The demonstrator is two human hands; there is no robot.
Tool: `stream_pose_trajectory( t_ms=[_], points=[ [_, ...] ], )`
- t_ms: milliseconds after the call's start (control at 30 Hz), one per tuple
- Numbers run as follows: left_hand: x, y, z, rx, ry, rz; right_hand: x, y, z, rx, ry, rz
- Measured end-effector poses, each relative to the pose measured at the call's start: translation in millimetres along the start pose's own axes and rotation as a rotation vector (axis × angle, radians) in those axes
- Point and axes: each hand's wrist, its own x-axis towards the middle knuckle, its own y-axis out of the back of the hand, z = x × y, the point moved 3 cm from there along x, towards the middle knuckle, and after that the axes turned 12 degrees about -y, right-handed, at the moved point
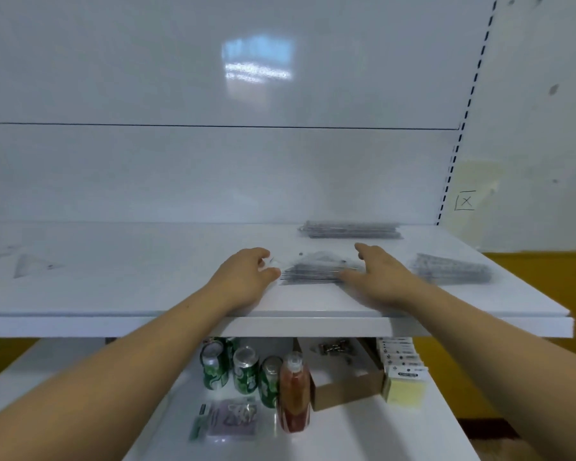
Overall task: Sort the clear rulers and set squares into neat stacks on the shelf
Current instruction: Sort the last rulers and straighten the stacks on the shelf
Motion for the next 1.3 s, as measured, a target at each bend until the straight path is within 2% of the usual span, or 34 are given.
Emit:
stream_pose_trajectory(
  t_ms=[133, 400, 767, 1033, 1133, 1300],
  points=[
    [15, -10, 22, -0.004, -0.079, 0.021, -22, -4, 20, -0.155, -0.011, 0.123],
    [44, -34, 34, 0.069, -0.090, -0.142, -34, -17, 26, -0.374, 0.057, 0.236],
    [42, -35, 27, 0.037, -0.068, -0.167, -35, -18, 24, -0.348, 0.043, 0.229],
    [-18, -8, -17, 0.287, 0.033, -0.242, -33, -11, 23, -0.317, 0.032, 0.189],
    [-37, 7, -29, 0.333, 0.060, -0.251, -29, 3, 5, -0.251, 0.029, 0.168],
    [-67, 42, -54, 0.309, 0.129, -0.179, -23, 13, -72, -0.255, 0.171, 0.129]
  ],
)
